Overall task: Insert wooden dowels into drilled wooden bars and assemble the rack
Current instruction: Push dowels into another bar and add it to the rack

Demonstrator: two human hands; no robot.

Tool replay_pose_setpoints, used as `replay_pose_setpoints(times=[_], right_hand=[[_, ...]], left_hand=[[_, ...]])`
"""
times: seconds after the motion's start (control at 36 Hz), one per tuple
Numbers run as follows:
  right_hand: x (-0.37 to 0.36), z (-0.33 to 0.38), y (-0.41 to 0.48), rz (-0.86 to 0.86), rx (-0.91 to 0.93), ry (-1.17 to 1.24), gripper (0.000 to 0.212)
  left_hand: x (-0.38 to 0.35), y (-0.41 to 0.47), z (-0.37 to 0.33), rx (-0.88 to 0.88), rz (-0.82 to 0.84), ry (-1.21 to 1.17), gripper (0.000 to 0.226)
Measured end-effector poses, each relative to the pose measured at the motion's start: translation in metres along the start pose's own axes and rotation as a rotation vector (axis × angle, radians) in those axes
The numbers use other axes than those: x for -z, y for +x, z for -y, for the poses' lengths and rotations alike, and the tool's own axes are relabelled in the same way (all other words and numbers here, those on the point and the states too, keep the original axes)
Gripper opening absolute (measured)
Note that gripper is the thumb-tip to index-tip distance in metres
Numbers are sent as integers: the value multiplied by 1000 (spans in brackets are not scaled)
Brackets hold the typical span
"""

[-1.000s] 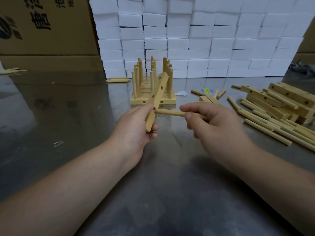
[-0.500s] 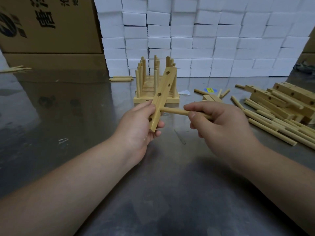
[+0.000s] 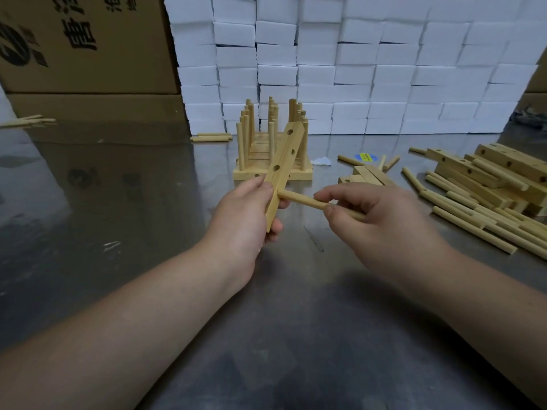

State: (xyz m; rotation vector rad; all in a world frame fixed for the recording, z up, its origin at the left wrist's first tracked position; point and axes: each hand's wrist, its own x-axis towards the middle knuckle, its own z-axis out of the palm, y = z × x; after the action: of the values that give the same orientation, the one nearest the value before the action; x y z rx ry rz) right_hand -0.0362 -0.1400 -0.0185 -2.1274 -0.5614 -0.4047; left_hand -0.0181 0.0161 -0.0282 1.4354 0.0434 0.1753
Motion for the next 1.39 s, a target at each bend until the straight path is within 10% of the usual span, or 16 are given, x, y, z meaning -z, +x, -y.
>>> replay_pose_setpoints(times=[1.39], right_hand=[[0,4,-3,-11,86,14,17]], left_hand=[[-2,0,-6,109,37,-359,24]])
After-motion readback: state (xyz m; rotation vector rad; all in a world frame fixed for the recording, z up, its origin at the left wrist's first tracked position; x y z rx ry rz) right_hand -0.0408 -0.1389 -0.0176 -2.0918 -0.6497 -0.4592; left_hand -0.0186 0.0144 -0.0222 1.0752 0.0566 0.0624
